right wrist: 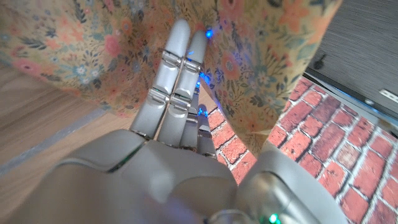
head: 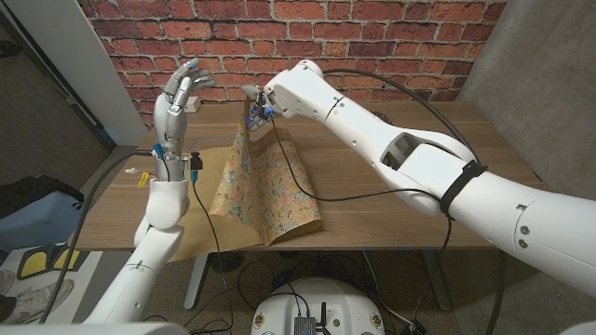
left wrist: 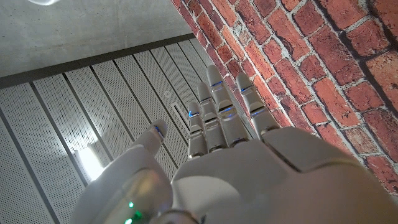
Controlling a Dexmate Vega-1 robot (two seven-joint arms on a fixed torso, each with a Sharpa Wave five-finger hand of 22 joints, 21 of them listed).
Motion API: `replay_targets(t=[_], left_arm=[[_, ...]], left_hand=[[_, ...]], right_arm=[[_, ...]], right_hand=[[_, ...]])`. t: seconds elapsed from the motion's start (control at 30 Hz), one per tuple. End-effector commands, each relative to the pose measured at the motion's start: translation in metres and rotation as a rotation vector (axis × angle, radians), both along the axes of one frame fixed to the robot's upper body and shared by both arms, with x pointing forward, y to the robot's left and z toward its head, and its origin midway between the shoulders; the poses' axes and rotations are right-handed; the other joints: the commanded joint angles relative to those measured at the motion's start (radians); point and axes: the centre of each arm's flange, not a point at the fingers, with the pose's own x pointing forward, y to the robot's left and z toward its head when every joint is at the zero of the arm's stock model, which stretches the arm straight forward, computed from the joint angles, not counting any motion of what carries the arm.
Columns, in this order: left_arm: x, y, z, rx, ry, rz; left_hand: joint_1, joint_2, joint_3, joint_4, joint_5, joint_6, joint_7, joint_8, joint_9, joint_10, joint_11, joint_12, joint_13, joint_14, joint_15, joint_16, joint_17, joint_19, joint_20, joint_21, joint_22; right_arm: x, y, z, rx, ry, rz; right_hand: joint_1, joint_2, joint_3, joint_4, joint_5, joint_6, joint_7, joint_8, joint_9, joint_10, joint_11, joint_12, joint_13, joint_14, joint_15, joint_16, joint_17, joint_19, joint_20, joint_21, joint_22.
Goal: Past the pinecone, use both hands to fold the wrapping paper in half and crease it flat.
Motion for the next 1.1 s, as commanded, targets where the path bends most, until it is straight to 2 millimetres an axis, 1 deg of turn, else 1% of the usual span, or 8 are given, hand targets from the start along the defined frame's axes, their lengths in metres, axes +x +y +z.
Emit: replay_targets(t=[0.03,0.23,0.43,0.57,0.67,0.83,1.0,1.1], left_arm=[[0.004,-0.004,0.006,0.026,0.020,0.024],[0.003,-0.006,0.007,0.028,0.020,0.024],[0.002,-0.008,0.007,0.045,0.039,0.038],[-0.001,-0.009,0.007,0.085,0.089,0.078],[-0.005,-0.010,0.008,0.153,0.162,0.147],[-0.005,-0.010,0.017,0.351,0.375,0.265],[-0.003,-0.015,0.020,0.496,0.500,0.394],[-0.005,-0.018,0.021,0.545,0.533,0.467]], left_hand=[[-0.012,0.001,0.003,-0.008,0.003,0.003,0.001,-0.004,-0.001,-0.004,0.006,-0.007,0.002,-0.007,-0.002,-0.006,-0.004,0.002,-0.002,0.007,0.002],[-0.015,0.002,0.004,-0.009,0.002,0.003,0.001,-0.008,-0.007,-0.007,0.009,-0.011,0.001,-0.007,-0.002,-0.011,-0.010,0.002,-0.003,0.009,0.001],[-0.017,0.002,0.005,-0.012,0.002,0.008,0.002,-0.009,-0.014,-0.008,0.006,-0.014,0.000,-0.016,-0.004,-0.020,-0.018,0.002,-0.002,0.010,0.000],[-0.024,0.000,0.007,-0.018,0.002,0.101,0.042,0.018,-0.026,-0.004,0.008,-0.025,-0.011,-0.036,-0.001,-0.042,-0.042,-0.005,-0.004,0.011,-0.005],[-0.033,0.003,0.009,-0.020,0.002,0.169,0.063,0.035,-0.034,0.045,0.009,-0.019,-0.023,-0.043,-0.004,-0.057,-0.063,-0.002,-0.001,0.013,-0.009],[-0.032,-0.004,0.014,-0.037,0.004,0.215,0.072,0.041,-0.041,0.055,0.005,-0.030,-0.037,-0.131,0.002,-0.106,-0.091,-0.019,0.024,0.005,-0.016],[-0.033,0.003,0.026,-0.049,0.004,0.267,0.086,0.044,-0.051,0.060,0.001,-0.048,-0.059,-0.188,0.002,-0.139,-0.118,-0.051,0.046,-0.014,-0.027],[-0.026,0.011,0.039,-0.061,0.008,0.280,0.083,0.039,-0.056,0.056,0.000,-0.059,-0.072,-0.210,-0.001,-0.149,-0.128,-0.072,0.034,-0.027,-0.032]], right_arm=[[0.004,-0.032,0.006,0.146,-0.026,0.120],[-0.006,-0.031,0.008,0.027,-0.117,0.101],[-0.009,-0.033,0.003,0.074,-0.146,0.116],[-0.011,-0.040,0.000,0.083,-0.182,0.111],[-0.013,-0.048,-0.002,0.116,-0.200,0.124],[-0.022,-0.063,0.000,0.213,-0.164,0.165],[-0.035,-0.078,0.003,0.266,-0.175,0.164],[-0.043,-0.086,0.002,0.299,-0.174,0.178]], right_hand=[[-0.068,-0.111,-0.079,-0.009,0.027,-0.122,-0.036,0.009,-0.004,-0.106,0.000,-0.084,0.004,-0.157,0.088,-0.069,0.013,-0.057,0.078,-0.090,0.005],[0.028,-0.171,-0.127,-0.078,0.076,-0.202,-0.048,0.021,-0.005,-0.259,0.001,-0.179,0.008,-0.438,0.129,-0.162,0.035,-0.217,0.125,-0.259,0.009],[0.024,-0.168,-0.138,-0.075,0.083,-0.184,-0.060,0.030,-0.005,-0.277,0.001,-0.181,0.009,-0.466,0.134,-0.164,0.036,-0.233,0.123,-0.284,0.009],[0.030,-0.118,-0.125,-0.066,0.088,-0.137,-0.057,0.044,-0.004,-0.270,0.001,-0.174,0.010,-0.479,0.125,-0.159,0.038,-0.234,0.123,-0.302,0.010],[0.075,-0.059,-0.096,-0.080,0.081,-0.070,-0.051,0.056,-0.004,-0.261,-0.005,-0.170,0.012,-0.524,0.123,-0.161,0.042,-0.297,0.120,-0.351,0.012],[0.146,-0.014,-0.062,-0.126,0.024,-0.032,-0.043,0.042,-0.003,-0.284,-0.014,-0.175,0.015,-0.688,0.137,-0.178,0.038,-0.499,0.125,-0.473,0.014],[0.143,-0.011,-0.063,-0.125,0.018,-0.027,-0.041,0.041,-0.003,-0.298,-0.013,-0.180,0.016,-0.701,0.136,-0.177,0.038,-0.509,0.125,-0.481,0.015],[0.138,-0.011,-0.064,-0.123,0.016,-0.026,-0.041,0.040,-0.003,-0.303,-0.013,-0.180,0.016,-0.707,0.137,-0.177,0.039,-0.513,0.126,-0.483,0.015]])
